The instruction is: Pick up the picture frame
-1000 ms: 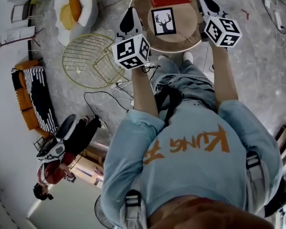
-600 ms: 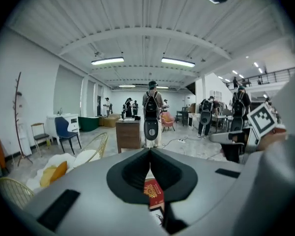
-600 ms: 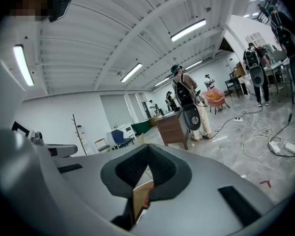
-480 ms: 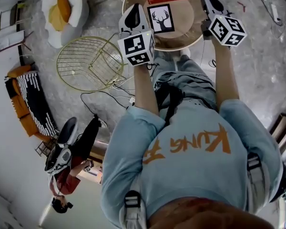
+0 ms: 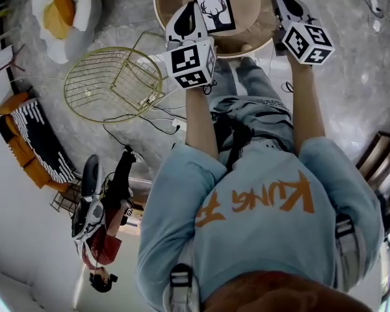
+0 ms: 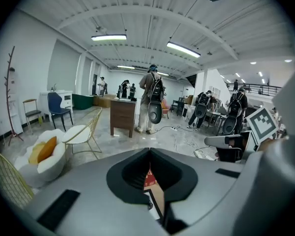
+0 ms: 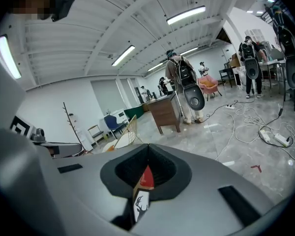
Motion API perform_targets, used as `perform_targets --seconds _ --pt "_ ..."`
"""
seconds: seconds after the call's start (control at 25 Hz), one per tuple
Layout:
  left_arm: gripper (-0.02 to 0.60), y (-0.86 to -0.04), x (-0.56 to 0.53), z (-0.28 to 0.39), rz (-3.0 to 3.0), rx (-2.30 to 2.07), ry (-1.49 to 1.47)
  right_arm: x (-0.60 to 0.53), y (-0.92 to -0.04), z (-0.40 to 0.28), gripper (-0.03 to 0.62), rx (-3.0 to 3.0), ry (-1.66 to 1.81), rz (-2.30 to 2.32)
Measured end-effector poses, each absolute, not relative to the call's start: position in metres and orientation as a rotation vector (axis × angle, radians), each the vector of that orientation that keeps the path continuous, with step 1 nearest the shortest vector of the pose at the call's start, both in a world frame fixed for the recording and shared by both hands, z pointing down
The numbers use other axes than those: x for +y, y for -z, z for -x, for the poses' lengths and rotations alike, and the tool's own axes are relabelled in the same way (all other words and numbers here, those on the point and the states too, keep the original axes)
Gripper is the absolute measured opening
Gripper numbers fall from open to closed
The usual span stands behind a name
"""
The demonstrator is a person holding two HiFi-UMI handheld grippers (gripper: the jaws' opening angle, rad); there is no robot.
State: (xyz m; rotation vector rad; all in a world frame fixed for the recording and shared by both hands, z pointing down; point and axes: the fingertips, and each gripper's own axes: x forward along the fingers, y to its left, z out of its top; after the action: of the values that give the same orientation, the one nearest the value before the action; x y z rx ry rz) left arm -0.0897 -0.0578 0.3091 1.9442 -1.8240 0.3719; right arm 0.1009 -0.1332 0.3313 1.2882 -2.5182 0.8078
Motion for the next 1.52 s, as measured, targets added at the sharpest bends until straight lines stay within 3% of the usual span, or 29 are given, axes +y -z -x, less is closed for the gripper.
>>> perform_targets --seconds 1.52 --pt "0.020 -0.614 -0.013 0.101 -1.550 -1.459 -0.520 -0.064 -0.596 -0.050 -0.002 -2.198 -1.009 -0.998"
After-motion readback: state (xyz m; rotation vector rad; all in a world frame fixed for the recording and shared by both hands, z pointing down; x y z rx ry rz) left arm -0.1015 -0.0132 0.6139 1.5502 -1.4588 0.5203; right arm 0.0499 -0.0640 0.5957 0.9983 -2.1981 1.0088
